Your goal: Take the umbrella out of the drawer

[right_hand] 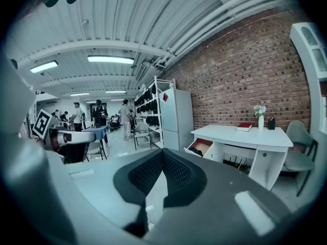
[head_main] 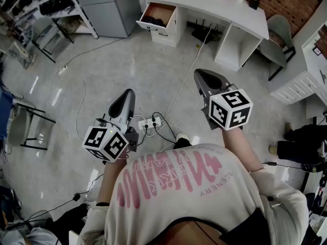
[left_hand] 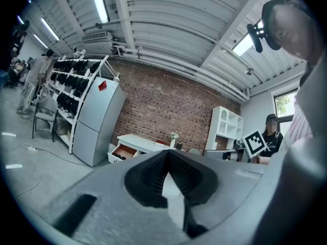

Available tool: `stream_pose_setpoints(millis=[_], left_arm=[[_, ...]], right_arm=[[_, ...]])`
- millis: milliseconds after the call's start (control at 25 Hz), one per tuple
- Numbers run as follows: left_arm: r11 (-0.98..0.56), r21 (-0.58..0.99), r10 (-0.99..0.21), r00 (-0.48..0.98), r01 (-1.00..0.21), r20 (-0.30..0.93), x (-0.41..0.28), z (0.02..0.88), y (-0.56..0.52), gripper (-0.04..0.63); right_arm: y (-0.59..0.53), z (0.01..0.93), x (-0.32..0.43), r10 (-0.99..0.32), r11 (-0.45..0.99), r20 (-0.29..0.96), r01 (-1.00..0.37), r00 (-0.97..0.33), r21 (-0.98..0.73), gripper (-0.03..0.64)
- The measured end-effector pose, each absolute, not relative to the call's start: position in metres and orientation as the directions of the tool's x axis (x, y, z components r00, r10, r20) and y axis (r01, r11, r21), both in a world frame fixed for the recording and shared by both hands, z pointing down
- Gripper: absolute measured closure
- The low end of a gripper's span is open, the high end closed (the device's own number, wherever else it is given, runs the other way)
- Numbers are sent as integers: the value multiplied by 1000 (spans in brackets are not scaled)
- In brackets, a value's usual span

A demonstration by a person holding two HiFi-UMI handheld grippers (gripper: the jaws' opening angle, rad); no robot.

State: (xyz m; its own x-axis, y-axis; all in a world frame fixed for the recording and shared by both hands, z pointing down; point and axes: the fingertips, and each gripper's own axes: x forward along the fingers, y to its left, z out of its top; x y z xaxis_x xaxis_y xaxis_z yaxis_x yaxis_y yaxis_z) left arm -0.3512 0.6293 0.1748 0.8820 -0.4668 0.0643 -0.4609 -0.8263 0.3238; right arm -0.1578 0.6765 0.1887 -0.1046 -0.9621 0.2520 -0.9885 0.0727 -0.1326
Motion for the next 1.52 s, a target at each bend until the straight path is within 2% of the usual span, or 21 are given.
stream_pose_setpoints(millis=[400,640,880,1160,1520], left_arm=[[-813,343,-467,878,-471,101,-338,193,619,594],[-803,352,-466,875,-482,133,-308,207,597,592],[-780,349,-502,852,-520,147,-277,218,573,592],[-735,342,-571,806,-585,153,-250,218,557,592],[-759,348,-529,833,-551,164,-216,226,542,592]], right_arm=[[666,209,-141,-958,60,269,-986,-100,-153,607],[640,211,-108,-969,80,206,-965,-134,-251,606],[613,208,-64,-982,105,127,-961,-141,-255,606],[591,216,-17,-971,128,168,-960,-173,-247,606],[583,243,12,-965,62,224,-949,-136,-309,606]])
